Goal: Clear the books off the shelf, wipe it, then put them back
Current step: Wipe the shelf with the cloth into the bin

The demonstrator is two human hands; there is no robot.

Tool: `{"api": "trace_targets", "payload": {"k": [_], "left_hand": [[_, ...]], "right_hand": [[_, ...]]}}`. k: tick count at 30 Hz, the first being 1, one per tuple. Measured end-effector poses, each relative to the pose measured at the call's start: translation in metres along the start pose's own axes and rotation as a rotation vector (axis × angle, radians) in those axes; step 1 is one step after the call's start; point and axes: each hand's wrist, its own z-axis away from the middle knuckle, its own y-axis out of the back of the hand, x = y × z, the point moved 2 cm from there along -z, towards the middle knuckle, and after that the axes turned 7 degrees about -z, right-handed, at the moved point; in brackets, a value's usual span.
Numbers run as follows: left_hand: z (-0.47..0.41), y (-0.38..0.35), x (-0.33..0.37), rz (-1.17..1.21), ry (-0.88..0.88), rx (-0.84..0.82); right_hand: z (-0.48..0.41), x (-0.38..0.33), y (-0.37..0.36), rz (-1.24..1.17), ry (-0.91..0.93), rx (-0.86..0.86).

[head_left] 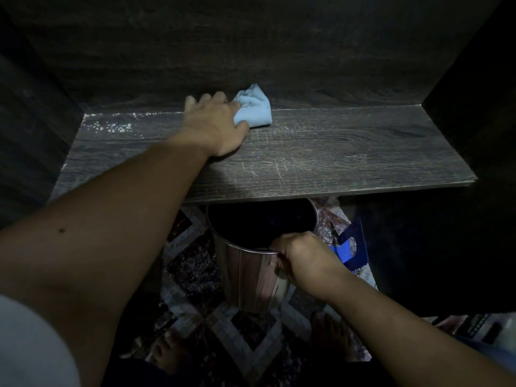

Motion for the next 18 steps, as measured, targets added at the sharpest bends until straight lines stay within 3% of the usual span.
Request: {"api": "trace_targets", "payload": {"k": [15, 18], "left_hand": [[0.093, -0.007, 0.007, 0.107, -0.244, 0.123], [0.090, -0.003, -0.003, 0.184, -0.261, 0.086]], "right_hand": [[0.010, -0.004, 0.011, 0.012, 0.022, -0.024], [0.009, -0.005, 0.016, 0.017, 0.033, -0.010]]}}
